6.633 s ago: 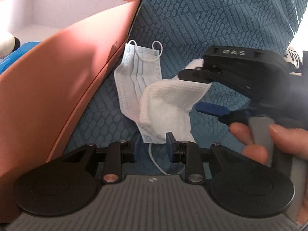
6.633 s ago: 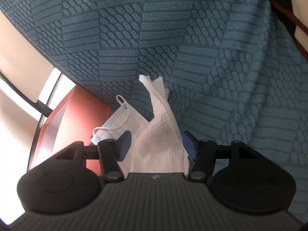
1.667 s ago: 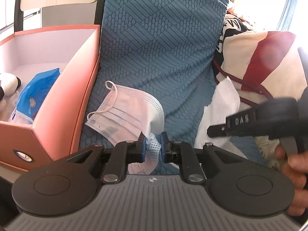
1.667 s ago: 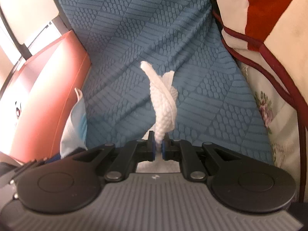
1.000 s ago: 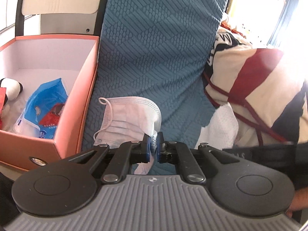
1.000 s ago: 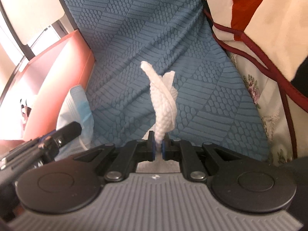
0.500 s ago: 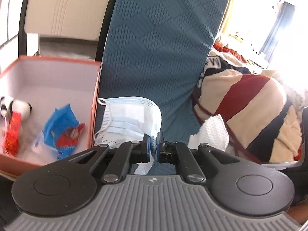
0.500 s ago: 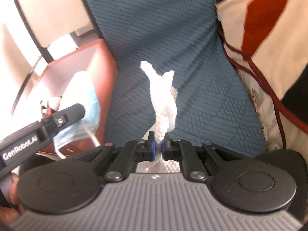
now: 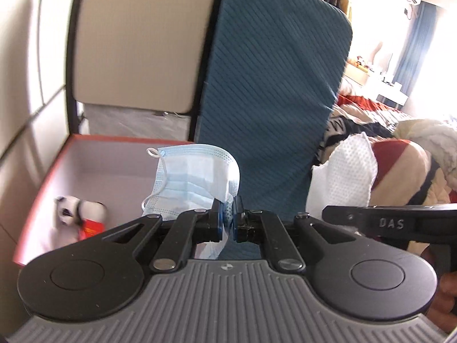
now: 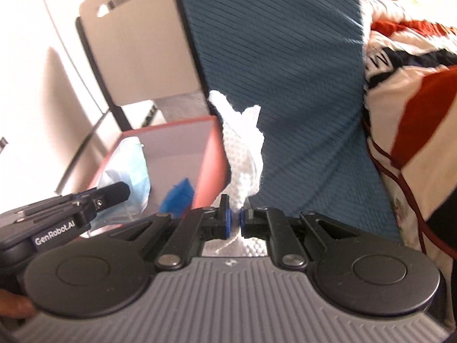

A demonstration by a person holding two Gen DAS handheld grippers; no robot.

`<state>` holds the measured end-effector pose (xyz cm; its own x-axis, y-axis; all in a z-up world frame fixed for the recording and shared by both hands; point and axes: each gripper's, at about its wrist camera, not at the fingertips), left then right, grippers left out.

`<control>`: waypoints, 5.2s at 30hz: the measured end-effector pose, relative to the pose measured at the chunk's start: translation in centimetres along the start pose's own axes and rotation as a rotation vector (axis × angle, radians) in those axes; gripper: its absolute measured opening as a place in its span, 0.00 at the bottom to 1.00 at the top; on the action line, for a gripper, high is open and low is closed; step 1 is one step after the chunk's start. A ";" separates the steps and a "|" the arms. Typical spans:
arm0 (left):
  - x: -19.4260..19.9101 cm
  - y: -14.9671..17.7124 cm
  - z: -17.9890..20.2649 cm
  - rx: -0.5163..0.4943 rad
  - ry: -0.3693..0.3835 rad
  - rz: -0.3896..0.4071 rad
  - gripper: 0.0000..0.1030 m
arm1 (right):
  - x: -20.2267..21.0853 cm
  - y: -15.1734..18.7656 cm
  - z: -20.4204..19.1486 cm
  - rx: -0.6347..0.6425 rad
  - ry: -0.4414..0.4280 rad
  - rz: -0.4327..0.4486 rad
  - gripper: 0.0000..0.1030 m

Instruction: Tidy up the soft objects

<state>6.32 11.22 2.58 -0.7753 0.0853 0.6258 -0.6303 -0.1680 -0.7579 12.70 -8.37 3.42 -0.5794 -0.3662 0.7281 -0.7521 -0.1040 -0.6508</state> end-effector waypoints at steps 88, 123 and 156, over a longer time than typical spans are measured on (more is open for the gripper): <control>8.7 0.7 -8.2 0.168 -0.315 0.001 0.86 | 0.9 0.2 -9.8 0.176 -0.159 0.124 0.67; 12.1 9.8 -2.7 0.217 -0.390 0.033 0.98 | 4.5 8.6 -3.8 0.218 -0.136 0.105 0.85; 13.0 9.8 -2.8 0.232 -0.377 0.011 0.99 | 4.6 8.9 -4.0 0.210 -0.125 0.102 0.85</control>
<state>-10.00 13.47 2.79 -0.6856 -0.2749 0.6741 -0.5631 -0.3867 -0.7303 2.12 -7.31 1.86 -0.5959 -0.4943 0.6329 -0.6025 -0.2458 -0.7593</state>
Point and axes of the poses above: each gripper's, at about its wrist camera, not at the fingertips, and x roughly against the way its jaws point, z to its right, y to its underside, and after that the axes turned 3 degrees about -z, right-handed
